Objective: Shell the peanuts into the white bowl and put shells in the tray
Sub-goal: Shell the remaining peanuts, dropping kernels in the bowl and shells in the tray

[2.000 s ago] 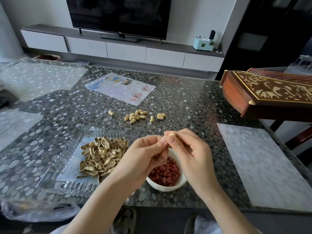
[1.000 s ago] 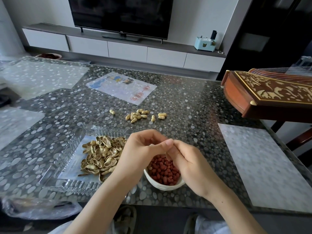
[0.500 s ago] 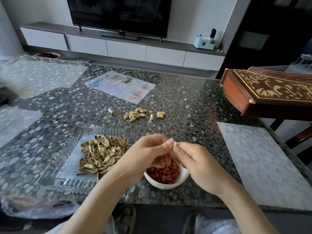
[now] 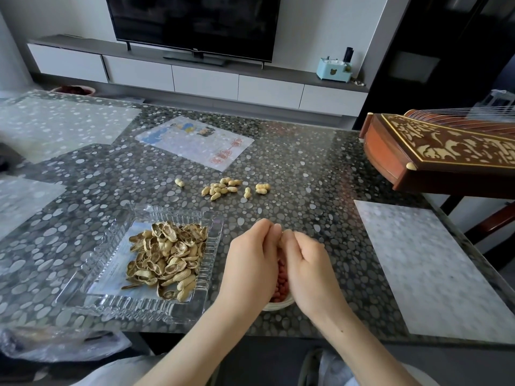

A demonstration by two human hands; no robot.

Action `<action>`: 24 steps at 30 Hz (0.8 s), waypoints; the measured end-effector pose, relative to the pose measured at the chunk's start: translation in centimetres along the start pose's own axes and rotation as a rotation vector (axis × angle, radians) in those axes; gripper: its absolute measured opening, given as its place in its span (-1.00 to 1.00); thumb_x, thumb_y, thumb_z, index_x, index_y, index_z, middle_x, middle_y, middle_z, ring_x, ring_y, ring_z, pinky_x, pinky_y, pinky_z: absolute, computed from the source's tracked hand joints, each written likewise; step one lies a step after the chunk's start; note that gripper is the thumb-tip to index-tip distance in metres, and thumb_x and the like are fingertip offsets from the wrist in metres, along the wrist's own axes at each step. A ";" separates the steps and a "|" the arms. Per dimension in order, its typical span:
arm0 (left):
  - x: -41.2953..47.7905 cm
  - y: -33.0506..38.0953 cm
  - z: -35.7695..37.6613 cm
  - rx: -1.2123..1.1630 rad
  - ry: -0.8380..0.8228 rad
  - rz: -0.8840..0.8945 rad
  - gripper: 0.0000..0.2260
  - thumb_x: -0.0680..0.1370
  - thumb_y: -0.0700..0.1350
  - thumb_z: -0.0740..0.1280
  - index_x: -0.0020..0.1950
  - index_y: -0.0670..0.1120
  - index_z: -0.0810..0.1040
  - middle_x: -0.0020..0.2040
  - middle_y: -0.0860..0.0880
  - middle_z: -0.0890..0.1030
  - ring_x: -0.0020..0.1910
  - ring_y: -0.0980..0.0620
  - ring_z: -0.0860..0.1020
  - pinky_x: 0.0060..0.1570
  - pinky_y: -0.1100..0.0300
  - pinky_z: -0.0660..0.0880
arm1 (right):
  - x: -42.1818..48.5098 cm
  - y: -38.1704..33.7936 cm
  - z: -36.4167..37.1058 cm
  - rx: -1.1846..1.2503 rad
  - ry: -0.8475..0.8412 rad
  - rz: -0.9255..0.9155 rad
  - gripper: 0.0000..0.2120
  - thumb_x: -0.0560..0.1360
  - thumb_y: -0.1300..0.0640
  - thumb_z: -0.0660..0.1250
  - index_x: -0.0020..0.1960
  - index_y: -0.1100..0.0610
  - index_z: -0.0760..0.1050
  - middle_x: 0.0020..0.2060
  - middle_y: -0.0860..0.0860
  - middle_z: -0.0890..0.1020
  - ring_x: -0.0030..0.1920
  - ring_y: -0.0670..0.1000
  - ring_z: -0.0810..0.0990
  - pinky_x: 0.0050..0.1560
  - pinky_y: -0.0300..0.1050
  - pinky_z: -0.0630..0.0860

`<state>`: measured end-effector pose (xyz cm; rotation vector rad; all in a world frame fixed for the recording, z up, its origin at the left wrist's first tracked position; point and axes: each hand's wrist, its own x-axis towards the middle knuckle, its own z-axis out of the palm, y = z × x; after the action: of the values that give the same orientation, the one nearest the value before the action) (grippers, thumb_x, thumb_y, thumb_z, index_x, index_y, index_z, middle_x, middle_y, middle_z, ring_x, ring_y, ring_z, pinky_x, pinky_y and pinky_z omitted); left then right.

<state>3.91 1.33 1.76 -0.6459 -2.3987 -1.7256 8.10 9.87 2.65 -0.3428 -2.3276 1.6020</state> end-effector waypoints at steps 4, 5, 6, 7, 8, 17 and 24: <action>-0.1 -0.2 -0.1 0.009 0.004 -0.020 -0.70 0.62 -0.12 0.17 -0.30 -0.19 0.35 -0.45 0.00 0.40 -0.43 0.11 0.33 -0.42 0.24 0.26 | 0.1 -0.2 0.0 0.053 -0.016 0.092 -0.56 0.65 0.14 0.07 -0.40 0.08 0.35 -0.64 -0.16 0.39 -0.56 -0.22 0.32 -0.52 -0.37 0.25; -0.2 -0.2 -0.1 0.012 0.004 -0.021 -0.70 0.62 -0.12 0.17 -0.30 -0.18 0.35 -0.45 0.00 0.40 -0.43 0.11 0.34 -0.42 0.24 0.26 | 0.1 -0.3 0.1 0.068 -0.018 0.112 -0.57 0.65 0.13 0.07 -0.39 0.07 0.37 -0.63 -0.16 0.41 -0.55 -0.22 0.34 -0.51 -0.37 0.27; -0.2 -0.2 -0.2 0.014 0.004 -0.024 -0.70 0.62 -0.12 0.18 -0.30 -0.18 0.35 -0.45 0.01 0.40 -0.42 0.12 0.35 -0.42 0.25 0.26 | 0.1 -0.2 0.2 0.068 -0.018 0.113 -0.58 0.65 0.12 0.07 -0.37 0.08 0.40 -0.61 -0.16 0.43 -0.53 -0.22 0.36 -0.49 -0.35 0.29; -0.1 -0.2 -0.3 0.015 0.002 -0.023 -0.70 0.62 -0.12 0.18 -0.30 -0.17 0.35 -0.44 0.01 0.40 -0.41 0.13 0.35 -0.41 0.26 0.27 | 0.1 -0.1 0.3 0.052 -0.021 0.092 -0.59 0.65 0.10 0.06 -0.34 0.09 0.43 -0.58 -0.15 0.45 -0.50 -0.21 0.38 -0.47 -0.33 0.32; 0.0 -0.2 -0.5 0.016 -0.002 -0.018 -0.71 0.62 -0.12 0.18 -0.30 -0.16 0.35 -0.44 0.02 0.40 -0.41 0.13 0.36 -0.40 0.26 0.28 | 0.1 -0.1 0.4 0.025 -0.030 0.053 -0.60 0.65 0.07 0.06 -0.30 0.11 0.45 -0.54 -0.14 0.48 -0.47 -0.20 0.40 -0.45 -0.29 0.34; 0.2 0.1 -0.8 -0.071 0.010 0.052 -0.70 0.62 -0.18 0.18 -0.31 -0.15 0.28 -0.46 0.05 0.33 -0.46 0.13 0.27 -0.45 0.31 0.21 | 0.1 -0.4 0.8 0.060 0.037 -0.089 -0.65 0.64 0.10 0.07 -0.25 0.14 0.46 -0.47 -0.14 0.51 -0.45 -0.22 0.43 -0.42 -0.37 0.33; 0.1 -0.5 -0.3 0.039 0.056 0.054 -0.70 0.62 -0.16 0.19 -0.32 -0.15 0.30 -0.45 0.01 0.38 -0.44 0.09 0.30 -0.45 0.28 0.20 | 0.5 -0.2 1.8 0.151 0.121 0.081 -0.59 0.64 0.10 0.12 -0.35 0.18 0.44 -0.56 -0.08 0.48 -0.50 -0.13 0.43 -0.49 -0.24 0.33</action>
<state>3.57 0.93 1.46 -0.6426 -2.3482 -1.6497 6.99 8.45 2.26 -0.4897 -2.1139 1.7316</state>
